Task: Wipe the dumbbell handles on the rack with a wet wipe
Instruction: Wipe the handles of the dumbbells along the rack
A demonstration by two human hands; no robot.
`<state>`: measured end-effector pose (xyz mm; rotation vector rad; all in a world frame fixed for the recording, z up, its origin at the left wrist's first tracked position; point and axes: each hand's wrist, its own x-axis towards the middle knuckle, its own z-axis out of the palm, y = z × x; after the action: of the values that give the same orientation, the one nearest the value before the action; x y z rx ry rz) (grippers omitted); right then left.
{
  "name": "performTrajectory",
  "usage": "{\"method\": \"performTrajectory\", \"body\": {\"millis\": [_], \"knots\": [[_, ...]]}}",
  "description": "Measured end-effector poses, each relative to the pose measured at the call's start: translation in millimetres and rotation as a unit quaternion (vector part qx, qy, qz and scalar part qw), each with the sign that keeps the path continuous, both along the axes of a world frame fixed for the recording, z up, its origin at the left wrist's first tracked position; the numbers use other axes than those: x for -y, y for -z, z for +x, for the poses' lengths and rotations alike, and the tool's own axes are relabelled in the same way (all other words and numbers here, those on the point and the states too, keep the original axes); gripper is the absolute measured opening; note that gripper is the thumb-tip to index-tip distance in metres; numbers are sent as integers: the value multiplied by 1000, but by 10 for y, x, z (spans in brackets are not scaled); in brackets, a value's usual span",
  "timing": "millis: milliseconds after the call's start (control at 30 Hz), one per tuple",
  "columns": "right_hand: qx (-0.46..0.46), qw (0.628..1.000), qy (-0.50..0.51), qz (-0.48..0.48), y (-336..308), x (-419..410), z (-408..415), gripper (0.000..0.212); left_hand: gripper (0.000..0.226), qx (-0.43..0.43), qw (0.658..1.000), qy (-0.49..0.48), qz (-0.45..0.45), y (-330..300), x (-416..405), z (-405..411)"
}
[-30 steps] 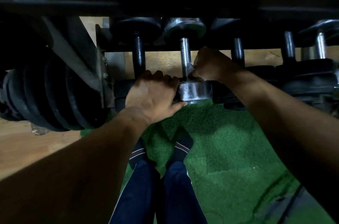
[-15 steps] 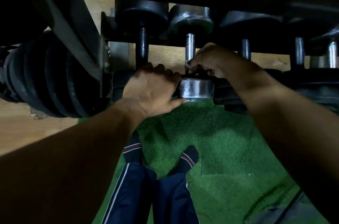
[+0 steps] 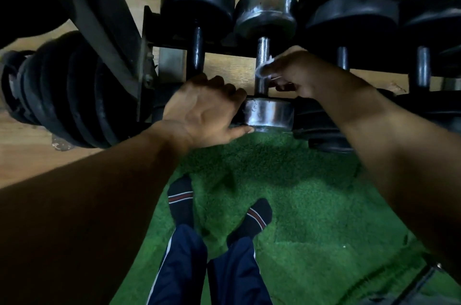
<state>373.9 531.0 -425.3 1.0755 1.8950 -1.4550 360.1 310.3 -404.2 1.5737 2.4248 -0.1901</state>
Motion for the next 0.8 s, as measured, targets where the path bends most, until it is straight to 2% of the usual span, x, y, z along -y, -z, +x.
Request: {"method": "performTrajectory", "body": {"millis": [100, 167, 233, 333, 367, 433, 500, 567, 633, 733, 800], "knots": [[13, 988, -111, 107, -51, 100, 33, 46, 79, 11, 1000, -11, -7, 91, 17, -19], [12, 963, -192, 186, -135, 148, 70, 31, 80, 7, 1000, -7, 1, 114, 17, -20], [-4, 944, -238, 226, -217, 136, 129, 32, 79, 6, 1000, -5, 19, 72, 11, -11], [-35, 930, -286, 228, -284, 84, 218, 37, 80, 6, 1000, -8, 27, 65, 10, -2], [-52, 927, -293, 229, -316, 103, 228, 34, 81, 8, 1000, -12, 18, 97, 19, -8], [-117, 927, -265, 237, -306, 115, 234, 12, 88, 9, 1000, -16, -5, 158, 34, -35], [-194, 908, -261, 264, -271, 129, 220, 27, 88, 1, 1000, -9, -12, 209, 38, -42], [-230, 885, -315, 256, -217, 130, 174, 23, 82, 0, 1000, -5, 3, 183, 26, -29], [-215, 844, -423, 251, -196, 118, 108, 17, 77, 8, 1000, -7, 17, 155, 30, -19], [-139, 766, -584, 232, -203, 123, 34, 32, 81, 3, 1000, -11, 11, 173, 40, -24], [-114, 753, -612, 212, -231, 121, -24, 36, 84, -1, 1000, -8, 5, 214, 44, -25]]}}
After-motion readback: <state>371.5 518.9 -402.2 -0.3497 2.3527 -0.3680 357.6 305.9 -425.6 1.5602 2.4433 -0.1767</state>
